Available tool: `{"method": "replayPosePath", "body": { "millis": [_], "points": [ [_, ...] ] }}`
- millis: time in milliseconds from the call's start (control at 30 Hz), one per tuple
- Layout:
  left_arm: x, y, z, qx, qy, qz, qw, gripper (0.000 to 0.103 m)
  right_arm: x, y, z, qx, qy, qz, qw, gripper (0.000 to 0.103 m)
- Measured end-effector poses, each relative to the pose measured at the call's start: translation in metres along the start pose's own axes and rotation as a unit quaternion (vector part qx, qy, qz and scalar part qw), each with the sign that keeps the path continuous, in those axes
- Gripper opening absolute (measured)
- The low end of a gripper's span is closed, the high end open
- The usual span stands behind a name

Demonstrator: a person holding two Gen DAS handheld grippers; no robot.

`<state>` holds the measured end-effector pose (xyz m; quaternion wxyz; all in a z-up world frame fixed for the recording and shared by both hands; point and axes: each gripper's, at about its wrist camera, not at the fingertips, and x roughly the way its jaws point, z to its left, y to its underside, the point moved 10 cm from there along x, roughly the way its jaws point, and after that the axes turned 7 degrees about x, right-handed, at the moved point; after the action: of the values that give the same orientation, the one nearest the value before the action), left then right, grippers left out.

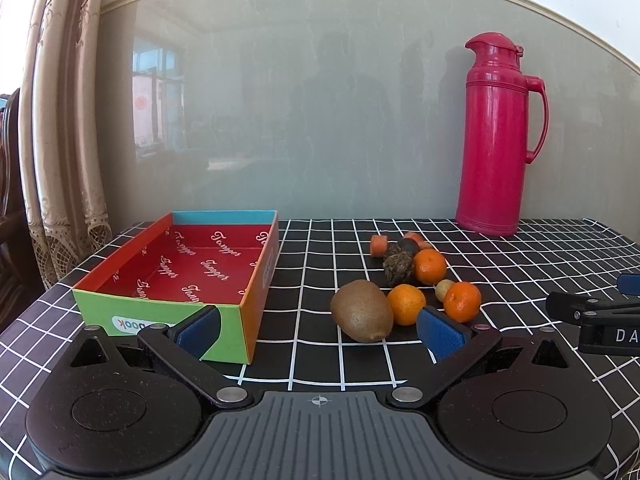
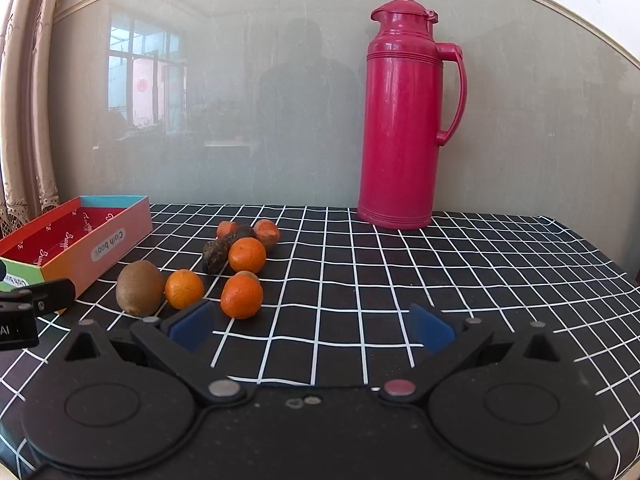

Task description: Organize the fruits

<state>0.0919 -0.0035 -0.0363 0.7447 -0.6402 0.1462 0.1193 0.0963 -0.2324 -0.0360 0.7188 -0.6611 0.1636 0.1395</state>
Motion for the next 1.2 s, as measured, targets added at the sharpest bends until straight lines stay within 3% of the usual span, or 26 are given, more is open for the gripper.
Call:
{"method": "replayPosePath", "body": {
  "millis": [1200],
  "points": [
    [0.0009, 0.0002, 0.0, 0.0, 0.003, -0.001, 1.0, 0.103, 0.0007, 0.0005, 0.0004, -0.004, 0.001, 0.001, 1.0, 0.103]
  ]
}}
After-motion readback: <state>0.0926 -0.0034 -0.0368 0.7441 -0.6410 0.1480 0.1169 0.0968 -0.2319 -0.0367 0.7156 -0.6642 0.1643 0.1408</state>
